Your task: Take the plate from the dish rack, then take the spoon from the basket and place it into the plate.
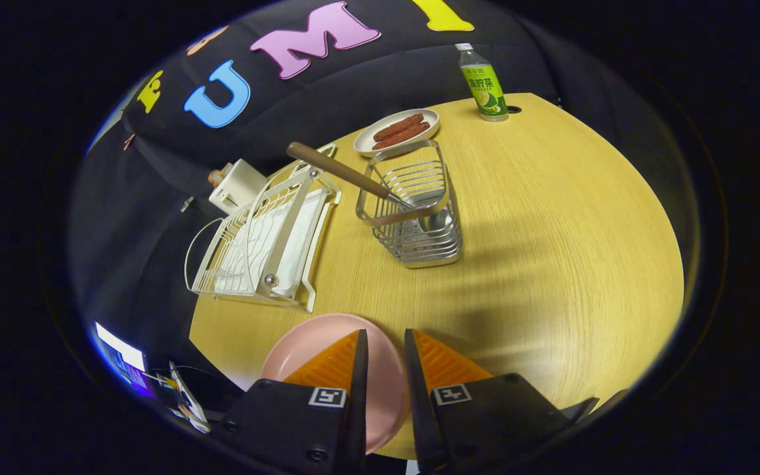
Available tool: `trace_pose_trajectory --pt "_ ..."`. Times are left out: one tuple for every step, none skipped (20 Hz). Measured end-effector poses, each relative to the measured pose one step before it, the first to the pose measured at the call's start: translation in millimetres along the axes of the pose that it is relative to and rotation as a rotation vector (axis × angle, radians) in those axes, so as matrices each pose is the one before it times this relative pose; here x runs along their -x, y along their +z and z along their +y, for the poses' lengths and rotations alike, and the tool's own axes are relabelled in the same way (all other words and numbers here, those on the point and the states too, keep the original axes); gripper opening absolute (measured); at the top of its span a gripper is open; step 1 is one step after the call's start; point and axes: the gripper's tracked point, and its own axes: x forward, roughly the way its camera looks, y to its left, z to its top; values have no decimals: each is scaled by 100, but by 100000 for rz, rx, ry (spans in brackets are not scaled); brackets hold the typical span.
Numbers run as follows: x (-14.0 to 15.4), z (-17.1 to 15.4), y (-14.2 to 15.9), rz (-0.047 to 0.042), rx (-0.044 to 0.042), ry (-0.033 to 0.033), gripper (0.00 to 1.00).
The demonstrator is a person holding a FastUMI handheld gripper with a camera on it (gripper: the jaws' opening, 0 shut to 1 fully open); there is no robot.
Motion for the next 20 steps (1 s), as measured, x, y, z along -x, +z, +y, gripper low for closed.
trace_pose_trajectory --pt "264 -177 491 -1213 -292 239 33" --pt "468 -187 443 -2037 231 -61 48" --pt "586 -270 779 -3040 1338 -950 53" --pt "522 -270 943 -3912 2548 -1006 62" --pt "427 -240 1047 -4371 3845 -1224 72" --pt "460 -631 662 -3493 4320 -3103 82" --pt "97 -531 1053 -4084 3585 -2432 91" --pt "516 132 1105 -4827 3182 -1449 99" --pt "154 346 1342 -4688 3614 -265 98" --pt "266 325 1383 -5064 4411 -216 98" --pt "72 232 1552 -5068 4977 -488 99" --pt "-144 420 1504 -4823 4744 243 98" --pt "-352 695 1397 -3640 4219 1259 98" --pt "-544 745 875 -2445 3934 1681 98" --pt "-791 637 783 -1607 3455 1538 98" --pt "-801 410 568 -869 2426 1113 98" --pt "-867 394 459 -427 1149 873 98" --pt "-898 299 338 -352 46 697 98" --pt "-790 233 314 -248 -450 574 98" --pt "-801 177 87 122 -344 180 98"
